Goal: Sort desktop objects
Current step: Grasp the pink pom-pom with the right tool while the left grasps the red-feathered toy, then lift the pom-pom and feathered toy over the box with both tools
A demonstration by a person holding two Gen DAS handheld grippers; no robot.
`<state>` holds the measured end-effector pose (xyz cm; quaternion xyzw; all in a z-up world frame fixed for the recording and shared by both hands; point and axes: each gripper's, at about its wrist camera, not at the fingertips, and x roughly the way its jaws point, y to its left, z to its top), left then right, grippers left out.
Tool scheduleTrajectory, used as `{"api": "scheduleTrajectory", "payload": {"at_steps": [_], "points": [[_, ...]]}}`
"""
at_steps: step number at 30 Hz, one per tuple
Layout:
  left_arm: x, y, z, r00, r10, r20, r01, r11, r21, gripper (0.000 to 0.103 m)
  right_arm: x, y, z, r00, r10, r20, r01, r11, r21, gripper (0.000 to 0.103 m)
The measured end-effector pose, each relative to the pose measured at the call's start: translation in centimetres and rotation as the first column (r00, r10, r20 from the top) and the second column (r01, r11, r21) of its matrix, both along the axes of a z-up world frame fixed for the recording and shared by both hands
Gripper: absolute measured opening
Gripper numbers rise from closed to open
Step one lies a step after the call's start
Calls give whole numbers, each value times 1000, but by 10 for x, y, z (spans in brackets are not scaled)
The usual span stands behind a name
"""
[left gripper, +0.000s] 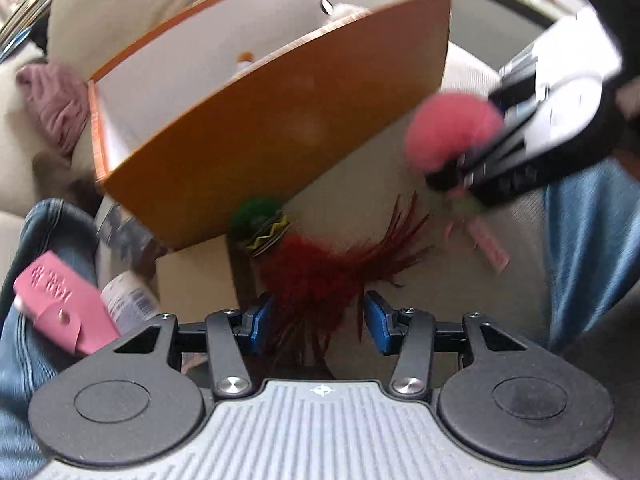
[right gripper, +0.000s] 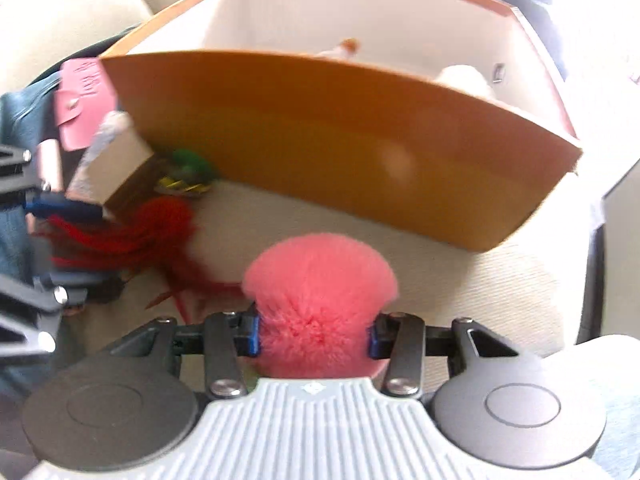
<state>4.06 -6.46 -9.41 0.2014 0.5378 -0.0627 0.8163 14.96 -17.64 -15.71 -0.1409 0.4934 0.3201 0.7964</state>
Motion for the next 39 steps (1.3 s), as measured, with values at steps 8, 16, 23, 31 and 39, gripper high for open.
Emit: {"api": "scheduleTrajectory", "payload": {"at_steps": [8,16,23,31,39], "points": [[16,10,-22,996,86,-2,-86,996,-33,16,8,-5,-8,1000,-20,-17,20,1000,9,49],[11,49,-1,972,234,14,-219,929,-299,1,8,-7,-8,999,-44,-10,45,998,51,48],[-10,71,34,943,328,51,-272,853,-446,0,9,-23,14,997,-70,14,68,991,112,47],[-3,83,84,919,381,101,-260,778,-572,0,2,-34,47,998,-54,22,49,980,191,47],[8,89,128,892,417,174,-222,740,-635,0,3,-31,102,996,3,93,-29,959,283,47]]}}
